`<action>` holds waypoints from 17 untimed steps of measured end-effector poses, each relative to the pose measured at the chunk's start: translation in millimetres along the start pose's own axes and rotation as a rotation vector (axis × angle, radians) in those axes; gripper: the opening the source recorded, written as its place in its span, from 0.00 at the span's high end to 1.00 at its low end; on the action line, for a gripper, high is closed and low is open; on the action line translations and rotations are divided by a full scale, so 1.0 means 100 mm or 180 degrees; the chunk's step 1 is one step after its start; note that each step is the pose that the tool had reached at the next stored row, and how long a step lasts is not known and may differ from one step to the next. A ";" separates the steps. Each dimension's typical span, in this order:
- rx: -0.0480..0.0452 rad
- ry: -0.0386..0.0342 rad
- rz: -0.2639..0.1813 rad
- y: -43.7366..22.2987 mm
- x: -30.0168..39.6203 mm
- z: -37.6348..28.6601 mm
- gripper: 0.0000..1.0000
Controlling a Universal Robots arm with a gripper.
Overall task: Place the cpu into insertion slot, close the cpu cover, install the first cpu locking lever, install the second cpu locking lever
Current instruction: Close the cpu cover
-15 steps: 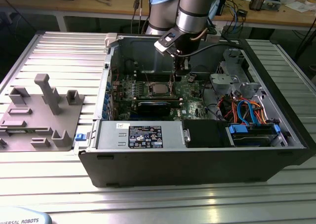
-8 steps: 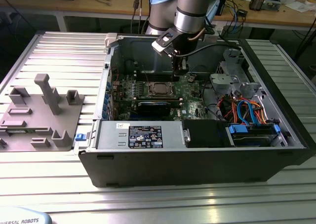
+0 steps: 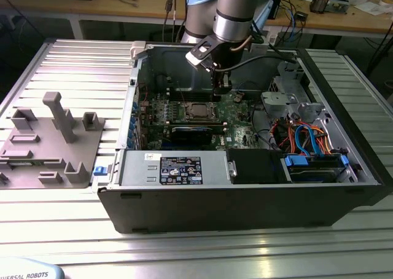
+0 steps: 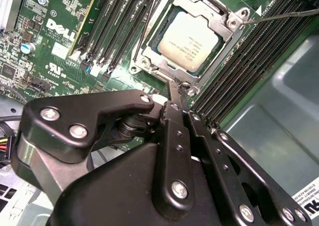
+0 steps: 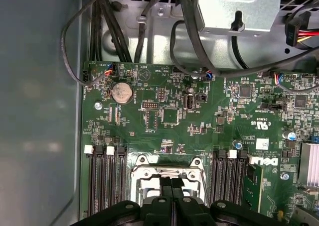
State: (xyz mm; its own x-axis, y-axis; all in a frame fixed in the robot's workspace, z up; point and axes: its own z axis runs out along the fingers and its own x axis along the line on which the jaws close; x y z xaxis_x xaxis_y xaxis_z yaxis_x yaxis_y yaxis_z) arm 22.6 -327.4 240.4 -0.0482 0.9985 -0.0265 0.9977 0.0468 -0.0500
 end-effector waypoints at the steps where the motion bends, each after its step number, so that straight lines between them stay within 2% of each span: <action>1: 0.0000 0.0000 0.0000 -0.001 0.000 0.003 0.89; 17: 0.0000 0.0000 0.0000 -0.040 0.003 0.052 0.89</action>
State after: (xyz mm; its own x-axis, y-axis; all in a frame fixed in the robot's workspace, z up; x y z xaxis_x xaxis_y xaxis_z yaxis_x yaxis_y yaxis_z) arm 18.3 -327.4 235.5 -0.0481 0.9985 -0.0265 0.9977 0.0467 -0.0500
